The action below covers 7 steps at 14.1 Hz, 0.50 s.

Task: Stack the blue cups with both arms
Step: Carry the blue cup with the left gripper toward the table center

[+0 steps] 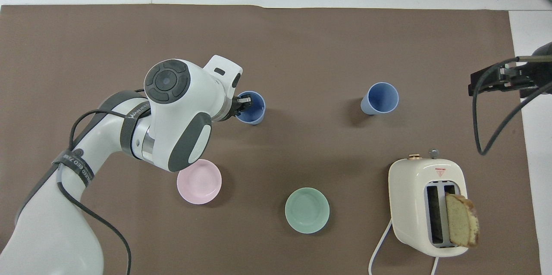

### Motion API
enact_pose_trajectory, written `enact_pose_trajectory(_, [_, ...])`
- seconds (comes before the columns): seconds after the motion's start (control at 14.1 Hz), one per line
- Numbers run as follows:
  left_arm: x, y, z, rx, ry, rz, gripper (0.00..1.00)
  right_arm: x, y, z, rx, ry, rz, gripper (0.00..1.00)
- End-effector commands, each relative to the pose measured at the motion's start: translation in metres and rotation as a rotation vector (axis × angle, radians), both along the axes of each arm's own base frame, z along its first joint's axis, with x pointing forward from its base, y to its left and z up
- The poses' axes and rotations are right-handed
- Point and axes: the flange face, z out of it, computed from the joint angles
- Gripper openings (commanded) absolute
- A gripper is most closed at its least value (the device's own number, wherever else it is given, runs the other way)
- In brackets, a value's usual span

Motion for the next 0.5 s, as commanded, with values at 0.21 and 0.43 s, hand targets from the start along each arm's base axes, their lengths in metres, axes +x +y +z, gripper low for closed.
enact_pose_trajectory(0.21, [0.0087,0.0018,-0.0022,0.012,-0.012,0.006,0.19,-0.0129,0.0011,-0.0087,0.018,-0.055,0.022,1.0])
enact_pose_trajectory(0.43, [0.0081,0.002,-0.0014,0.015,-0.007,0.005,0.44,-0.0134,-0.0023,-0.0093,0.018,-0.053,0.018,1.0])
